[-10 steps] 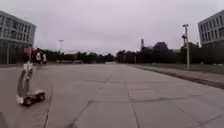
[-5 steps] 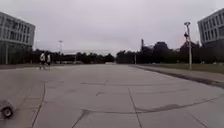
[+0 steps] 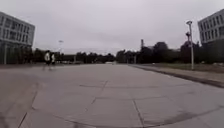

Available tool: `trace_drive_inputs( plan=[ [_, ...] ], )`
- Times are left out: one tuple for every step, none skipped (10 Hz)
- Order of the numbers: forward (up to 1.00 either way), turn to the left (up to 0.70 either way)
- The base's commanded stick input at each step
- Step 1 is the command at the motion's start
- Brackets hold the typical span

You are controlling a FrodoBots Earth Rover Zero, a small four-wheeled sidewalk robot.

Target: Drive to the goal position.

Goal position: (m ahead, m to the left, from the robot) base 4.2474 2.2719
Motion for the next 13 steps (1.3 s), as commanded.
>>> trace_drive_inputs(
  plan=[
    [0.70,0.00],
    [0.70,0.00],
    [0.70,0.00],
    [0.70,0.00],
    [0.70,0.00],
    [0.70,0.00],
    [0.70,0.00],
    [0.70,0.00],
    [0.70,0.00],
    [0.70,0.00],
    [0.70,0.00],
    [0.70,0.00],
    [0.70,-0.06]
  ],
)
